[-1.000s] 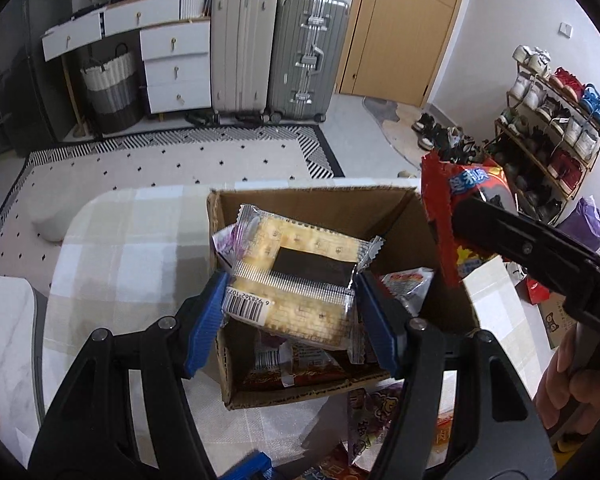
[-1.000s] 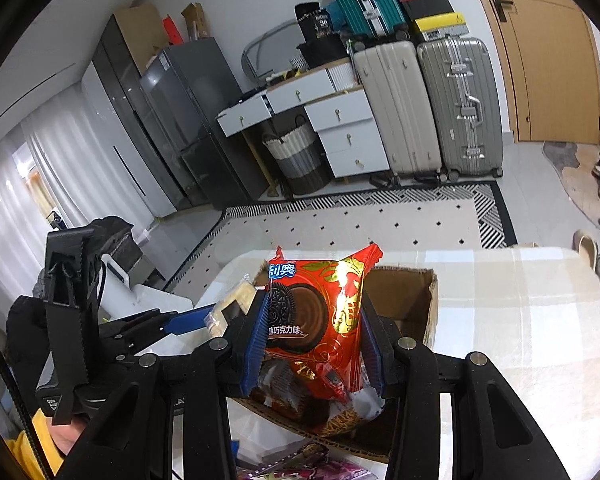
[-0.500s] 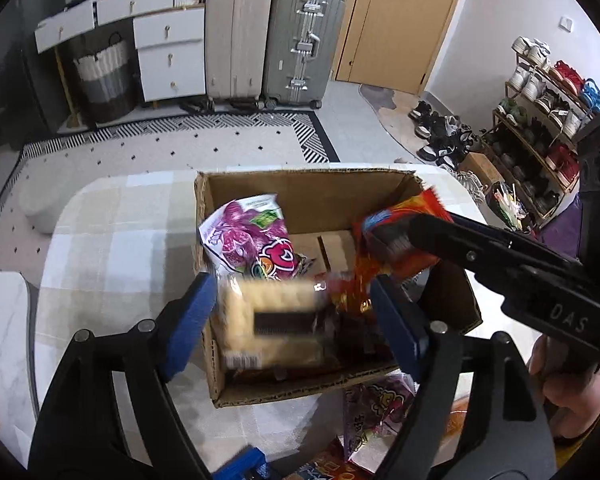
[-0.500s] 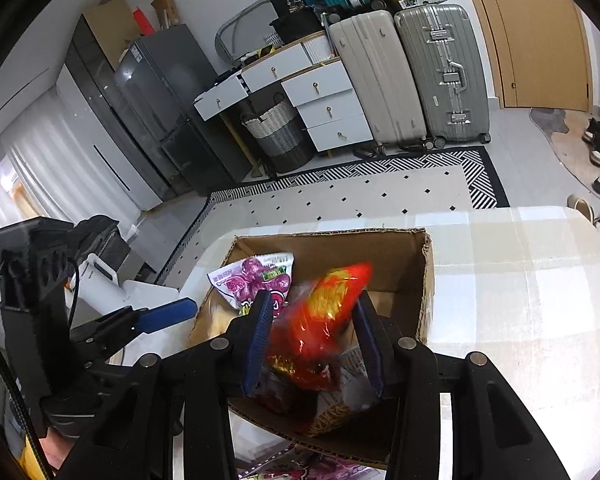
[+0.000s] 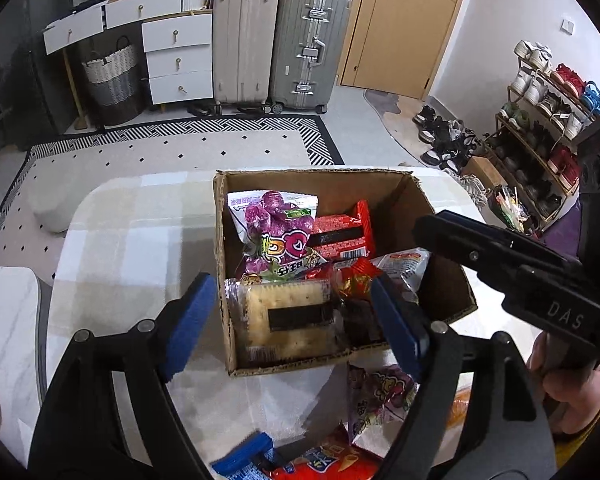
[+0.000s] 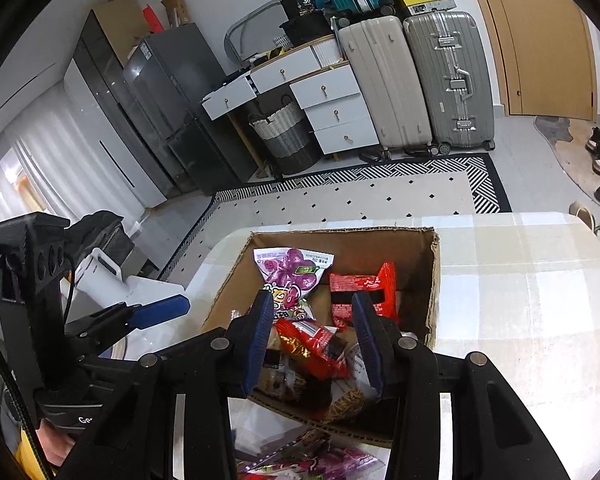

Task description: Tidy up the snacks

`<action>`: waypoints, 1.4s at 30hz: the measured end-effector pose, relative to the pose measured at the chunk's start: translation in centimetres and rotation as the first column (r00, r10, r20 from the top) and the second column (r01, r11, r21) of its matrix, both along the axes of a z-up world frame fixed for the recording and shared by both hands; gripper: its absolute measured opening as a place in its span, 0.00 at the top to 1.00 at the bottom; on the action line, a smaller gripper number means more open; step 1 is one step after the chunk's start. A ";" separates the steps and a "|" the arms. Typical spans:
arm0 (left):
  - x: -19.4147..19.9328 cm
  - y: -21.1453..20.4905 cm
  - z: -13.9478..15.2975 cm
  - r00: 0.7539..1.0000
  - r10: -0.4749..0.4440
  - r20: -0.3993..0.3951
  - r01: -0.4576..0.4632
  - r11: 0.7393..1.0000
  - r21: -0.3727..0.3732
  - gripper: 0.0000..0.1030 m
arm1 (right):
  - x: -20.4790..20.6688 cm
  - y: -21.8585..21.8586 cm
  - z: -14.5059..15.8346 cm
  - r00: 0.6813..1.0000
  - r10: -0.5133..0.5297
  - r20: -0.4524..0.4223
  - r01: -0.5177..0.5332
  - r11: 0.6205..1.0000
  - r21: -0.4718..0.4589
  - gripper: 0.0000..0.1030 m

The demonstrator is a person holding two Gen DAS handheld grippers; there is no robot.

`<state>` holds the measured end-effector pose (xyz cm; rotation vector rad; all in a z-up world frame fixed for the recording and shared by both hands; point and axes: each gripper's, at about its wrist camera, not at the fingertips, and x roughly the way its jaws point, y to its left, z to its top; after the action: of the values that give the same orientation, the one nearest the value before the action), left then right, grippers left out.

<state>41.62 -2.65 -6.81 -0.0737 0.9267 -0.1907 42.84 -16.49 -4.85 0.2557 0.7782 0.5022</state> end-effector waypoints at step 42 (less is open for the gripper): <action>-35.5 3.5 9.9 0.956 0.081 0.283 -0.079 0.997 -0.016 0.01 | -34.5 -7.1 5.4 0.934 -0.012 0.357 -0.036 0.991 0.127 0.06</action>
<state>6.17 0.86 3.07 -0.0858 0.6358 -0.1243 8.35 -23.60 0.52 0.2725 0.3912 0.5934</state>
